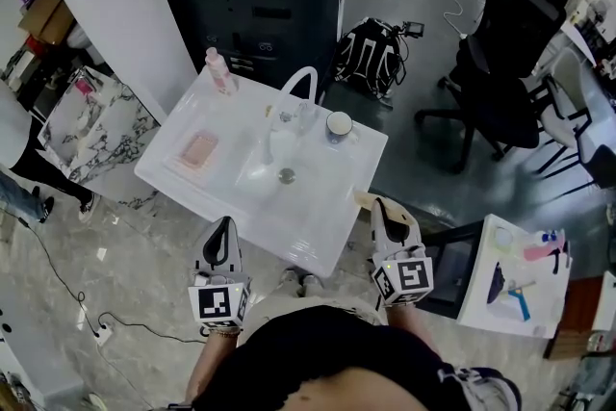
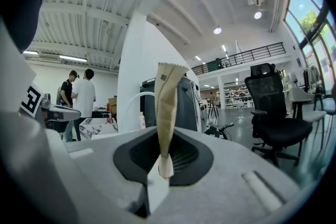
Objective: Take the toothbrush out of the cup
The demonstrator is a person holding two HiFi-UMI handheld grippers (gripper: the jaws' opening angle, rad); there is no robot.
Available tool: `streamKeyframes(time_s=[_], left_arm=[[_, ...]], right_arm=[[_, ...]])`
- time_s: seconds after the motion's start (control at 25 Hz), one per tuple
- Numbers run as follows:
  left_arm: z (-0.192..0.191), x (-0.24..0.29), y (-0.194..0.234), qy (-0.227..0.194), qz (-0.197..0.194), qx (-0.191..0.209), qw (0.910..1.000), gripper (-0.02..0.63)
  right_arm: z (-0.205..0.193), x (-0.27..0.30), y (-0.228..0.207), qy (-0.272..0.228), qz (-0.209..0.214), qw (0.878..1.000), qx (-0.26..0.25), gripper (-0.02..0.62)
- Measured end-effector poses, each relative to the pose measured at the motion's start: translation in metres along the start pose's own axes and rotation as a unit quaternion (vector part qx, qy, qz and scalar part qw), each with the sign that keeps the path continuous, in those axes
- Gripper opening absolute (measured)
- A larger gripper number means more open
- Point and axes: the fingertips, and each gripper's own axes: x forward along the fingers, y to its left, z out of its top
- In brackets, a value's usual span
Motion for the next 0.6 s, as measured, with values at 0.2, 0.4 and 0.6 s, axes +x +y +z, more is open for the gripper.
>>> streamKeyframes(time_s=[0.2, 0.4, 0.6], left_arm=[[-0.0020, -0.0010, 0.0033, 0.003, 0.006, 0.001, 1.0000, 0.002], [-0.0032, 0.0001, 0.0044, 0.004, 0.002, 0.001, 1.0000, 0.002], [-0.0023, 0.0007, 0.0085, 0.005, 0.004, -0.004, 1.0000, 0.002]], right_arm=[[-0.0049, 0.0026, 0.0035, 0.008, 0.006, 1.000, -0.002, 0.029], [-0.0062, 0.0051, 0.0030, 0.011, 0.006, 1.000, -0.005, 0.029], [-0.0028, 0.0082, 0.0010, 0.011, 0.002, 1.000, -0.007, 0.029]])
